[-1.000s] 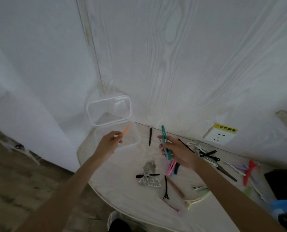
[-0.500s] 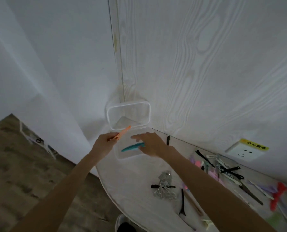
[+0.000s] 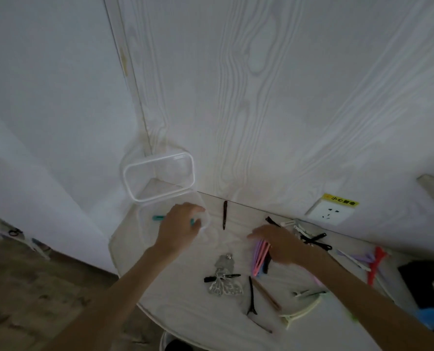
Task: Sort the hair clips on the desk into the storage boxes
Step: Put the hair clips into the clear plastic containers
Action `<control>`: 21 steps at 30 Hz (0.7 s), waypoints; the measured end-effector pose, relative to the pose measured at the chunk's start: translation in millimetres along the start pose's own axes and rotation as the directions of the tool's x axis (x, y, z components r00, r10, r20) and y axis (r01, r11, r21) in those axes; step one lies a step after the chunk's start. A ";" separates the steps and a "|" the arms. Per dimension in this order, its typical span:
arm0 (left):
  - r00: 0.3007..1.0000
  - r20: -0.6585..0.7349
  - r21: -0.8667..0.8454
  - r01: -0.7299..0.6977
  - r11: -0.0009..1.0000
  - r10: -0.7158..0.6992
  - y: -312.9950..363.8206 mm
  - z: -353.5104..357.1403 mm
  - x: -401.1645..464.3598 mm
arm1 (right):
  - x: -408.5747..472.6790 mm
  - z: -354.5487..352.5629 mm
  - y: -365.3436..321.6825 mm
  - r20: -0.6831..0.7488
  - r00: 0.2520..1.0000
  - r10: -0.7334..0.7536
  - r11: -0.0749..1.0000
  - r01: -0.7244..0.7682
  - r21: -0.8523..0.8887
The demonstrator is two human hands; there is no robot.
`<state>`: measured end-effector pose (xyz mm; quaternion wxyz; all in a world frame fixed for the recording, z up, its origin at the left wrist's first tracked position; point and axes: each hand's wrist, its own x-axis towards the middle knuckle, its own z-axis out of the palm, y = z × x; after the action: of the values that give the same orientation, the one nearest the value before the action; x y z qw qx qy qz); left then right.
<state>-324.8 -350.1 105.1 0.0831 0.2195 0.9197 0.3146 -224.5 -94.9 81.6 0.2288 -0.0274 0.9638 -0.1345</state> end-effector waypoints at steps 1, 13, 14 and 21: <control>0.997 0.055 -0.005 -0.057 0.998 0.058 9.8 8.2 -1.7 | -5.7 8.4 2.6 0.068 0.998 -0.016 0.994 0.024 -0.107; 0.865 0.496 0.159 -0.172 0.972 0.072 62.3 99.4 -17.5 | -30.4 45.2 9.5 -0.443 0.892 0.090 0.993 -0.048 0.106; 0.871 0.484 0.186 -0.203 0.961 0.091 63.0 101.3 -16.5 | -33.2 41.4 6.3 -0.426 0.896 0.124 0.988 -0.070 0.140; 0.861 0.448 0.291 -0.395 0.871 0.241 62.9 104.3 -9.1 | -38.9 39.2 6.0 -0.310 0.918 0.248 0.951 -0.169 0.259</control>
<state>-264.2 -253.2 61.7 0.1710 0.4419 0.8758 0.0924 -172.0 -94.4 63.1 0.0742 0.1259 0.9643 -0.2209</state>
